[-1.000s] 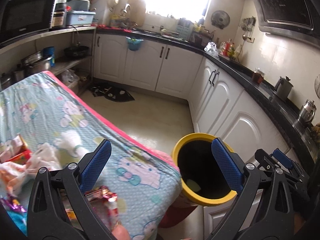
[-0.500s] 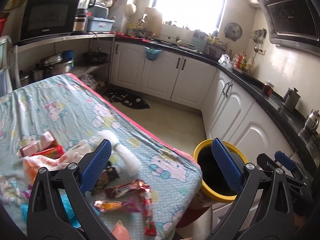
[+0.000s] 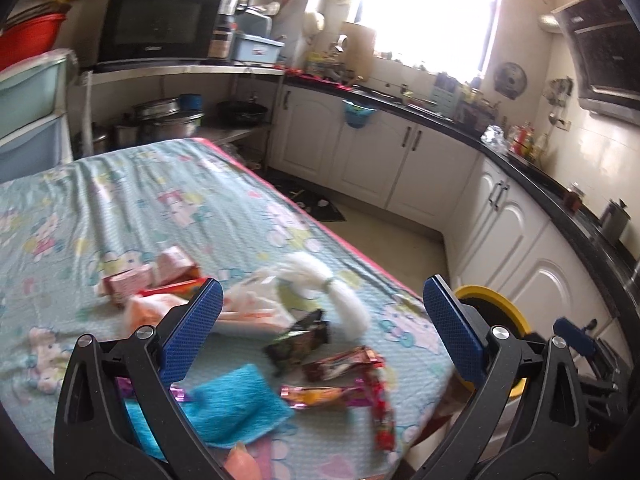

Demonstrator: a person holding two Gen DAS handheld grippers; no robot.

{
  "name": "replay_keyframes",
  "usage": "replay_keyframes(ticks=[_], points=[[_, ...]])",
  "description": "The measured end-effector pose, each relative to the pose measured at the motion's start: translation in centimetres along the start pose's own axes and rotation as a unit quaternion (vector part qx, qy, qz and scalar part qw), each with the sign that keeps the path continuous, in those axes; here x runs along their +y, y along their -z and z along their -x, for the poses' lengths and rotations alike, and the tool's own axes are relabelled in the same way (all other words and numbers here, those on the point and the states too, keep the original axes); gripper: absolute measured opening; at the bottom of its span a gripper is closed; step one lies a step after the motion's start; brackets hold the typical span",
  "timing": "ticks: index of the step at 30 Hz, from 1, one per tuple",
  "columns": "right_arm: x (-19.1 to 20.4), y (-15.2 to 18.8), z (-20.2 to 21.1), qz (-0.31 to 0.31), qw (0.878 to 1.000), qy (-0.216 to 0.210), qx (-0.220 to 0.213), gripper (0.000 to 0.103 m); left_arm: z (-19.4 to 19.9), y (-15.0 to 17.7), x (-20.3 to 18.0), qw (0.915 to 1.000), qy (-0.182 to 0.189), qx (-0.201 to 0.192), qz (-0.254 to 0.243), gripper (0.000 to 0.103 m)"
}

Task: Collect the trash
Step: 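Move both open tools back over the trash on the bed, then grasp the red snack wrapper with the right tool while the left tool grasps the white plastic bag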

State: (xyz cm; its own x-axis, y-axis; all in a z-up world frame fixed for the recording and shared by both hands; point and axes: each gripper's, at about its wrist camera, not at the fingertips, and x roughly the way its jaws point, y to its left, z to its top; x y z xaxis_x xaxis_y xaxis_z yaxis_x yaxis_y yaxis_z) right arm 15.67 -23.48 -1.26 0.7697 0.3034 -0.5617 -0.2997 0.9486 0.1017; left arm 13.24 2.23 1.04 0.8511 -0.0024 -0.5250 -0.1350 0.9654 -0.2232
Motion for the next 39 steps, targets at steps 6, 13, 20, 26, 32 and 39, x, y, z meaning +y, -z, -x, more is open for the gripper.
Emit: replay_keyframes(ticks=[6, 13, 20, 26, 32, 39], points=[[2.3, 1.5, -1.7, 0.015, 0.999, -0.022, 0.033, 0.09, 0.1, 0.1, 3.9, 0.999, -0.032, 0.002, 0.031, 0.092], [4.3, 3.6, -4.0, 0.03, 0.996, -0.04, 0.078, 0.09, -0.6, 0.7, 7.4, 0.9966, -0.062, 0.02, 0.049, 0.092], [5.2, 5.7, -6.5, 0.04, 0.991, -0.039, 0.121, 0.089, -2.3, 1.8, 9.7, 0.9937, -0.08, 0.058, 0.053, 0.092], [5.0, 6.9, -8.4, 0.037, 0.985, -0.049, 0.159, 0.071, -3.9, 2.6, 11.2, 0.9916, -0.062, 0.09, 0.069, 0.092], [4.5, 7.5, -9.7, 0.026, 0.982, -0.052, 0.182, 0.044, -5.3, 2.9, 12.2, 0.9891, -0.036, 0.112, 0.088, 0.092], [3.3, 6.8, -9.9, 0.009, 0.982, -0.058, 0.179, 0.021, -5.7, 3.0, 13.2, 0.9861, -0.031, 0.123, 0.108, 0.07]])
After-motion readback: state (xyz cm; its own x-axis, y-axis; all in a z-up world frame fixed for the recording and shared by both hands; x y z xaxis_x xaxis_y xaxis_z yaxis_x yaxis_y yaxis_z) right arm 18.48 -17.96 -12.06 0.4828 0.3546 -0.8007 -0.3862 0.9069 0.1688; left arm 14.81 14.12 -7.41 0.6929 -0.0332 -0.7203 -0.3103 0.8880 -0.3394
